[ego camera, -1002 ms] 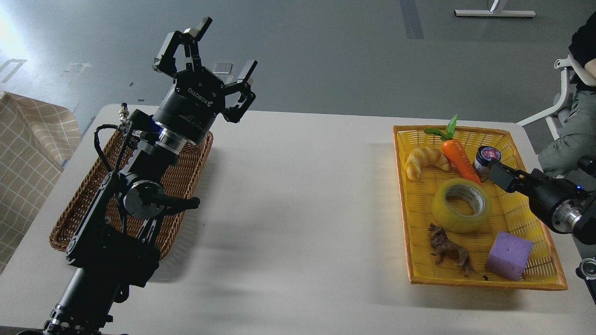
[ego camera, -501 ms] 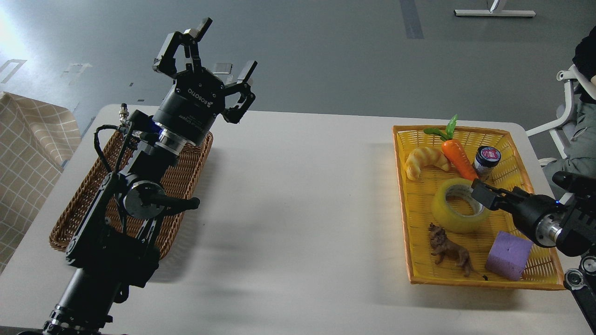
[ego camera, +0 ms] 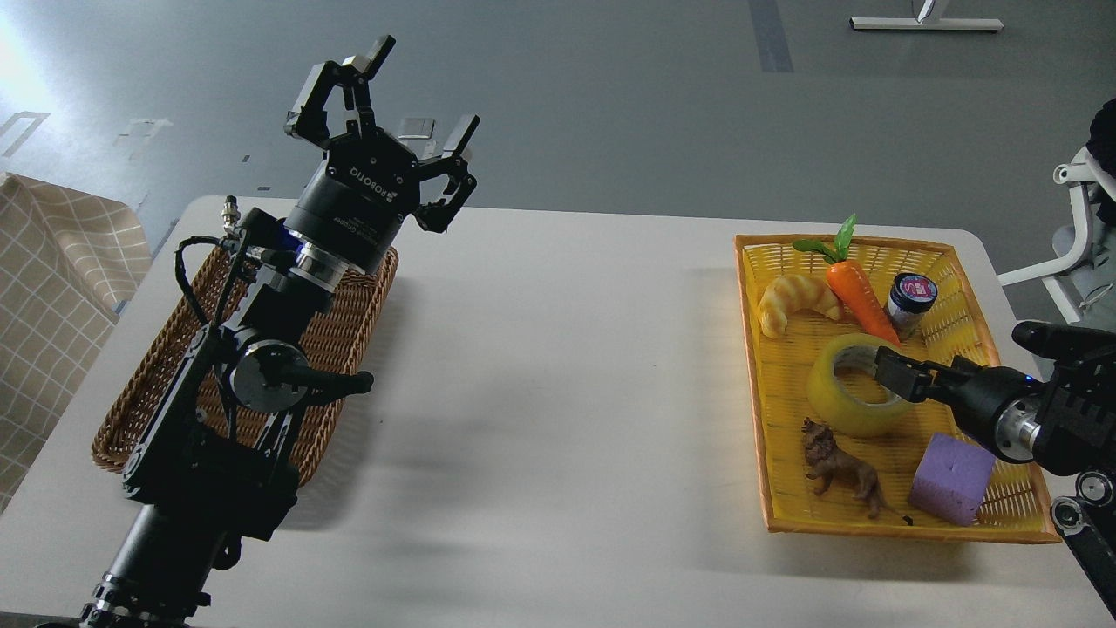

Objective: Place and transfer tape with both arms
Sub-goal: 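Lower the right gripper into the yellow tape roll's hole and grip it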

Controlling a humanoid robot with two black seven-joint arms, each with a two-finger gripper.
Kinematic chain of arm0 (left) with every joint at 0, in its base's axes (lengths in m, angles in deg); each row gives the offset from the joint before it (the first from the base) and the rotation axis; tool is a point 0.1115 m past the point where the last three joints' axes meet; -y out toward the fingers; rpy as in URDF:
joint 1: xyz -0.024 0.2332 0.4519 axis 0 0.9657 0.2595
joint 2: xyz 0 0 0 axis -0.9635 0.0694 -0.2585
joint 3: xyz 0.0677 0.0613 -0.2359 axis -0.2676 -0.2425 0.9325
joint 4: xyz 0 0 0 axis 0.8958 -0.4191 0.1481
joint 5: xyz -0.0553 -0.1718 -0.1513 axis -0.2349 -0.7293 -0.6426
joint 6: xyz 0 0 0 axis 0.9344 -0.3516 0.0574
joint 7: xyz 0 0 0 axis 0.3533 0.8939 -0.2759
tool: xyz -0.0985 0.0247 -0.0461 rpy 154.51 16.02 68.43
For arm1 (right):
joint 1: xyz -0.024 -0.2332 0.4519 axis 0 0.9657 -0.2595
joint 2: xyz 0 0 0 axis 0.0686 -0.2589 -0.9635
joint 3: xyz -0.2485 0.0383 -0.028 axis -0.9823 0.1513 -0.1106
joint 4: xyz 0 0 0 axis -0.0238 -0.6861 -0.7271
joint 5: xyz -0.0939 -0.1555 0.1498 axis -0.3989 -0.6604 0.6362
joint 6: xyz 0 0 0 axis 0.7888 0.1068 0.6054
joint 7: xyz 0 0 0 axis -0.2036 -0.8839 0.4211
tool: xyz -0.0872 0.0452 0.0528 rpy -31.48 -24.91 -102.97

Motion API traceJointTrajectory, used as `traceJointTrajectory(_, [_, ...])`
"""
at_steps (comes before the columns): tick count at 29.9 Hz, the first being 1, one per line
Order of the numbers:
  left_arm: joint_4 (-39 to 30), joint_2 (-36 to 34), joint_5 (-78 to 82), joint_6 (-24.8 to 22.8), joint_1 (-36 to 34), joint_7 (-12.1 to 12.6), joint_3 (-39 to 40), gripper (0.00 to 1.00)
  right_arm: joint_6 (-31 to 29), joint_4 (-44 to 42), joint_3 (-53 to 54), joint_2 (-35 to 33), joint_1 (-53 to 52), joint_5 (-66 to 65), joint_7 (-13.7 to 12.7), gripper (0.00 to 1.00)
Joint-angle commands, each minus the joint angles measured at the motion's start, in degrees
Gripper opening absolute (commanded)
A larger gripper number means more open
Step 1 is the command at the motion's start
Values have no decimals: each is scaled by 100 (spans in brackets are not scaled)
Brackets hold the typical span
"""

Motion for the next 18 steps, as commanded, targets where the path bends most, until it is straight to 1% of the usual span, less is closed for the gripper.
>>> traceJointTrajectory(1, [0, 0, -1, -9, 0, 0, 9, 98, 0, -98, -183, -149, -111, 0, 41, 95])
traceJointTrajectory(5, [0, 0, -1, -9, 0, 0, 26, 98, 0, -116, -457, -360, -234, 0, 146, 94])
traceJointTrajectory(14, [0, -9, -1, -9, 9, -9, 44, 98, 0, -274, -553, -334, -252, 0, 147, 94])
traceJointTrajectory(18, [0, -18, -1, -18, 9, 0, 44, 98, 0, -414, -580, -334, -252, 0, 147, 90])
